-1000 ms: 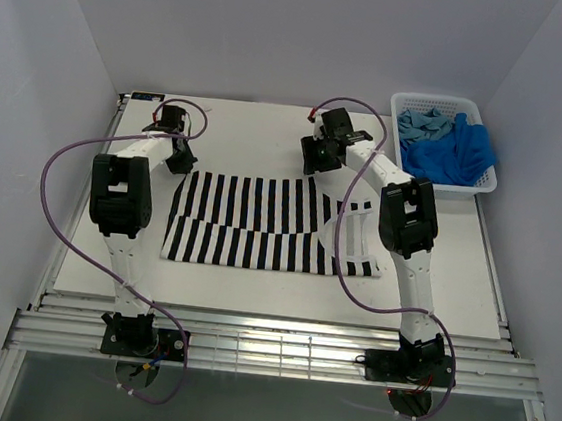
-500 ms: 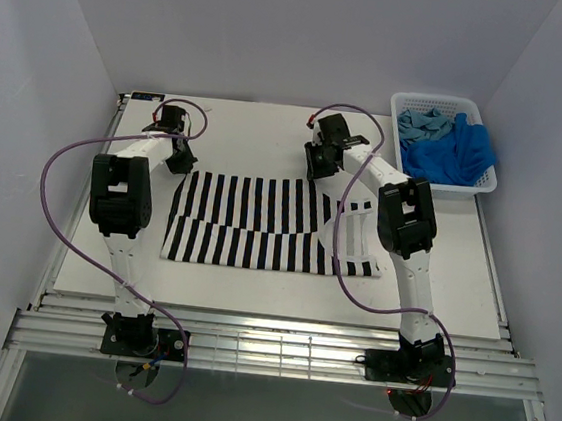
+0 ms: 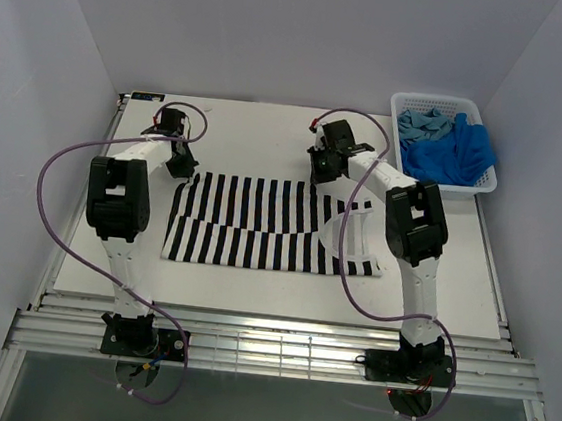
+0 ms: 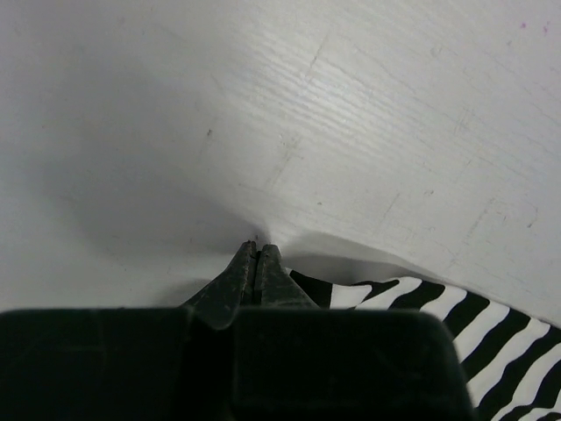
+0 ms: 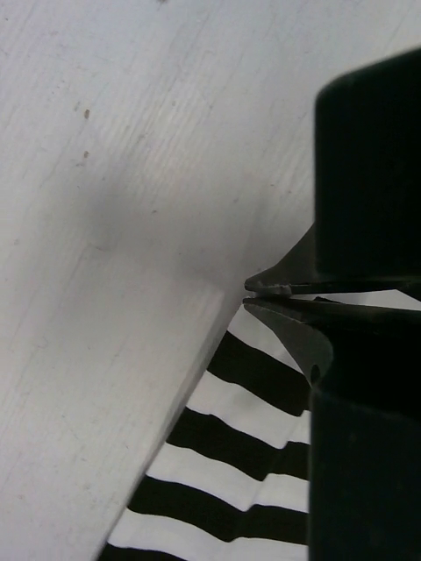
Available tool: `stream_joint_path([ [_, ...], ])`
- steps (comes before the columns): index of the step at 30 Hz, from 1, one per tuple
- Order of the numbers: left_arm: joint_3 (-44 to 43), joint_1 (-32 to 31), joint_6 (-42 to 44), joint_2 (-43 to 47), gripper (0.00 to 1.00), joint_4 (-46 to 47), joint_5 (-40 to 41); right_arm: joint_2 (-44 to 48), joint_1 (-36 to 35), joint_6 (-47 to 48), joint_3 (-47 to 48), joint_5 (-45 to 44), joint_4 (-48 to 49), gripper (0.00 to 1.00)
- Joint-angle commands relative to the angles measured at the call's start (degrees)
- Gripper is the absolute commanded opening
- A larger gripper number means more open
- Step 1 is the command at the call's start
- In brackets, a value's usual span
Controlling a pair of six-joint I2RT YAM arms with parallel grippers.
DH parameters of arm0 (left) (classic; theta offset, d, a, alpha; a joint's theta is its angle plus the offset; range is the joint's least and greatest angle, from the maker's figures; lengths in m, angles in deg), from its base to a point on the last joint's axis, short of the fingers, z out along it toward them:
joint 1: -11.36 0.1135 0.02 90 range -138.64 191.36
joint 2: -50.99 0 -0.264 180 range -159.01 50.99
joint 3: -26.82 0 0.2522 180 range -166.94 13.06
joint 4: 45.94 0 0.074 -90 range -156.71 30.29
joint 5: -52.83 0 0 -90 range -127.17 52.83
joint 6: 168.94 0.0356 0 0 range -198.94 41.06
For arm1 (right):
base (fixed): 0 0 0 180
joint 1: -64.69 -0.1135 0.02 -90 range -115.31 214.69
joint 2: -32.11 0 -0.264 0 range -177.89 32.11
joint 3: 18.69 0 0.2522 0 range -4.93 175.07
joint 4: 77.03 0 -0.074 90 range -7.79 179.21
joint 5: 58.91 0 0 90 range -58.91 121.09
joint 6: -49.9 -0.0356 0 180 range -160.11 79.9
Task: Fold and stack the tank tops
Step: Fold the tank top
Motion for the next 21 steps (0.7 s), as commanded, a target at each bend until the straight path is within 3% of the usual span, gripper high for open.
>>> stream_joint_path([
  [1,2.25,-0.26,-0.75,6.75,0.0,0.97,-2.1,7.57,-0.72,1.27,-4.7,1.99,7.32,0.08],
  [13,11.21,-0.26,-0.67,15.28,0.0,3.08,2.82,21.11,-2.57,1.36,-24.22,3.49,15.43,0.08],
  [21,14.82,-0.26,9.43,19.5,0.0,9.23,6.51,27.79,-3.8,1.27,-32.75,1.9,17.18,0.08],
])
